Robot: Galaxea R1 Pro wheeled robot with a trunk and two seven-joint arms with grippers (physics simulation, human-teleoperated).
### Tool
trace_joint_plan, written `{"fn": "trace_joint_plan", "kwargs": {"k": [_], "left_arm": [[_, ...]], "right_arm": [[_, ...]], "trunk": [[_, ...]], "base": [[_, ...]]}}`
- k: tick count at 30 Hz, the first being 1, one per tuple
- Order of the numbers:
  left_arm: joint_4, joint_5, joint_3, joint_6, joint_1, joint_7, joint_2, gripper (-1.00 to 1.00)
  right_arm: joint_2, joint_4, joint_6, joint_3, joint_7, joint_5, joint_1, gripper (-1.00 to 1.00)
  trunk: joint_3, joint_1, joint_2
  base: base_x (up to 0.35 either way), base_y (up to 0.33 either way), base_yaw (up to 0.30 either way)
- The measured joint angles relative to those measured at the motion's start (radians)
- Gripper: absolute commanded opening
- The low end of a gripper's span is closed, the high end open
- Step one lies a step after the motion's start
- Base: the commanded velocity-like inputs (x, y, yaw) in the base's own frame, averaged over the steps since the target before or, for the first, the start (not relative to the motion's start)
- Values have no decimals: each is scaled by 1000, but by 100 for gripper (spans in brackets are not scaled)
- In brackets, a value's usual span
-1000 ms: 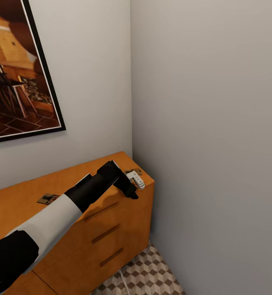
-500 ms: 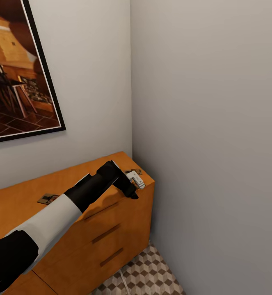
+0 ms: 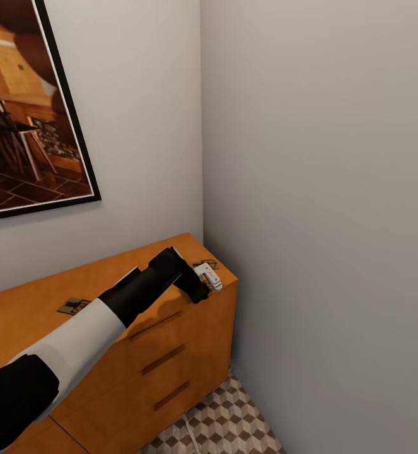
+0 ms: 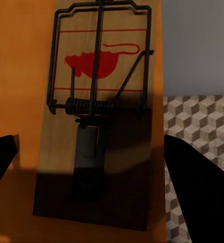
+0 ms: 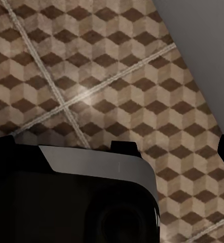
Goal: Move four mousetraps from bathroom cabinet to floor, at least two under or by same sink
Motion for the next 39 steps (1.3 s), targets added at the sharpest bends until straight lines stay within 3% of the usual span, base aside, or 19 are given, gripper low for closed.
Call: {"fn": "trace_joint_plan", "kwargs": {"k": [29,33,34,39], "left_arm": [[-1,0,2,5,0,-4,0,-100],[-28,37,3,21,1,-5,-1,-100],[-40,5,4,7,0,-3,0,-100],[-80,3,8,7,0,-5,2,-100]], "right_arm": [[0,1,0,0,-1,-1,0,100],[0,0,0,0,-1,-1,0,100],[0,0,0,0,0,0,0,100],[0,0,0,0,-1,0,0,100]], "trunk": [[0,0,0],[0,0,0],[0,0,0],[0,0,0]], "base": [[0,0,0],[0,0,0],[0,0,0],[0,0,0]]}}
